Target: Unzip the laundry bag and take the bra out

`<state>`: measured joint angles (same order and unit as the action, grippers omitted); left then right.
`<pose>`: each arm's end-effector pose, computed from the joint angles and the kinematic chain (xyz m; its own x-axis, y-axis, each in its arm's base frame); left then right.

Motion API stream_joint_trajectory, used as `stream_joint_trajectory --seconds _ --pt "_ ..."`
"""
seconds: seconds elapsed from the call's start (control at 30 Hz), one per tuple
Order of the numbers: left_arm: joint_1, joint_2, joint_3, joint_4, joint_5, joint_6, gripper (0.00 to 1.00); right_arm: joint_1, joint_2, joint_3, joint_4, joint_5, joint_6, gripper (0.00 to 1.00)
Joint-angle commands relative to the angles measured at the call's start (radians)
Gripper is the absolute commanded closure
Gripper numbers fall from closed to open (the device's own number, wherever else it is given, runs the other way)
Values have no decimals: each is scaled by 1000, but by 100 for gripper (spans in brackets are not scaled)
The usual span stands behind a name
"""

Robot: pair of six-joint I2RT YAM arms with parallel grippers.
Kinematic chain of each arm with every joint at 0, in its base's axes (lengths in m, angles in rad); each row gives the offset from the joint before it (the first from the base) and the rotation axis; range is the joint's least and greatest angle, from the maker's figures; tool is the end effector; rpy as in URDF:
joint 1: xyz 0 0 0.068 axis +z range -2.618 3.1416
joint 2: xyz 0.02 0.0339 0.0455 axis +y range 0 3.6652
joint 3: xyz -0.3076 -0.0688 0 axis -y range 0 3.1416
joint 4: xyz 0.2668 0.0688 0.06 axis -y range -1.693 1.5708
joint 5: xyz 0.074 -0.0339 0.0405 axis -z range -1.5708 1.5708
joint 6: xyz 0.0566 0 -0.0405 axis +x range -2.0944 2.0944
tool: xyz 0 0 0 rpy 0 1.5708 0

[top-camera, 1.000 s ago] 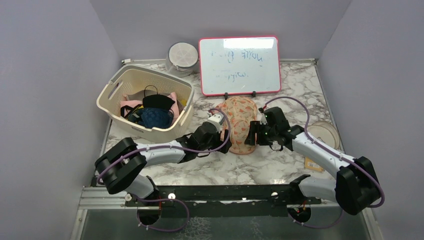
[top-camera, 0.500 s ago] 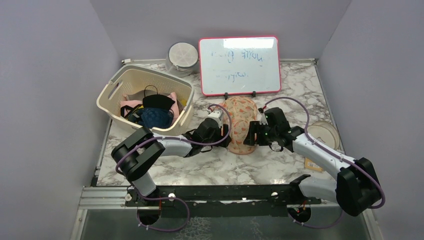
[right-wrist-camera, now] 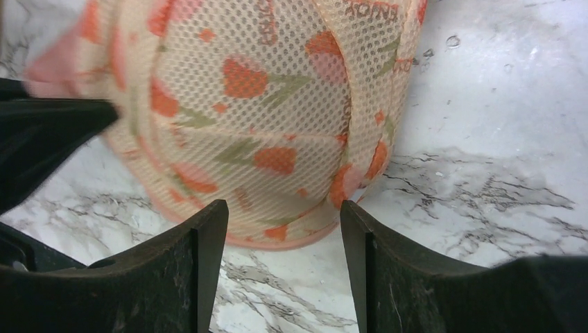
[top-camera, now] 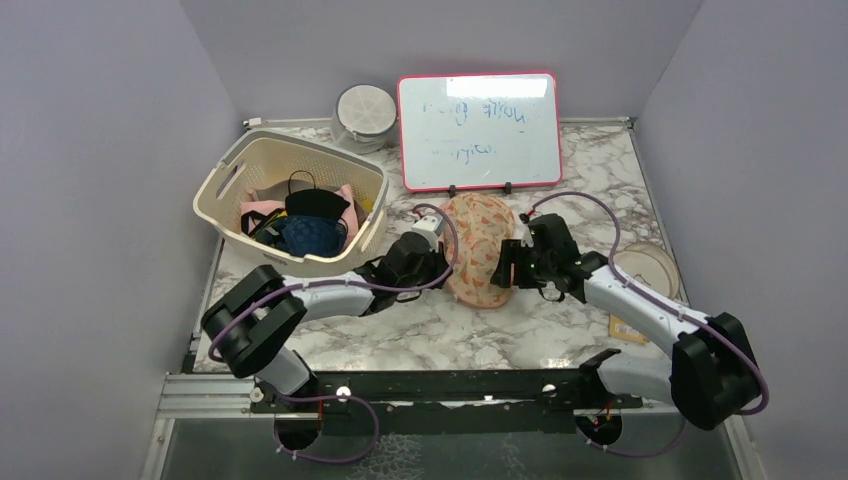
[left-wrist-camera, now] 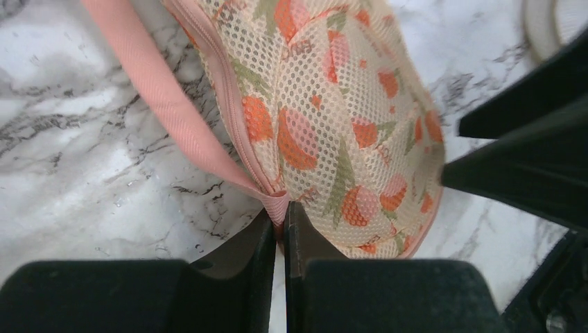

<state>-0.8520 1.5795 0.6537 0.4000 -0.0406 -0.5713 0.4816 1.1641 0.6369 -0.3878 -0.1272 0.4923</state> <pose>0.2282 -0.2573 0.1784 -0.6721 -0.0523 -0.7386 0.4344 0.7799 -0.4505 0.2080 0.1168 0.2105 -0.8686 0.0751 -0.4899 -0.1333 0.9166 0.3768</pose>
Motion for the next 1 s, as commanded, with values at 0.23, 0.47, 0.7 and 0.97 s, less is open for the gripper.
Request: stream_joint_trajectory --seconds 0.23,0.47,0.7,0.97 --pt "-96 -305 141 -338 -71 218 100 21 213 26 276 -369 -23 43" --pt "-276 -306 299 -516 -253 290 100 77 295 92 351 -454 5 42" --pt "-323 -168 394 -623 -362 280 100 -6 251 99 147 -178 57 40" --pt "-322 -24 401 -615 -321 303 96 -196 51 -10 74 -153 45 39"
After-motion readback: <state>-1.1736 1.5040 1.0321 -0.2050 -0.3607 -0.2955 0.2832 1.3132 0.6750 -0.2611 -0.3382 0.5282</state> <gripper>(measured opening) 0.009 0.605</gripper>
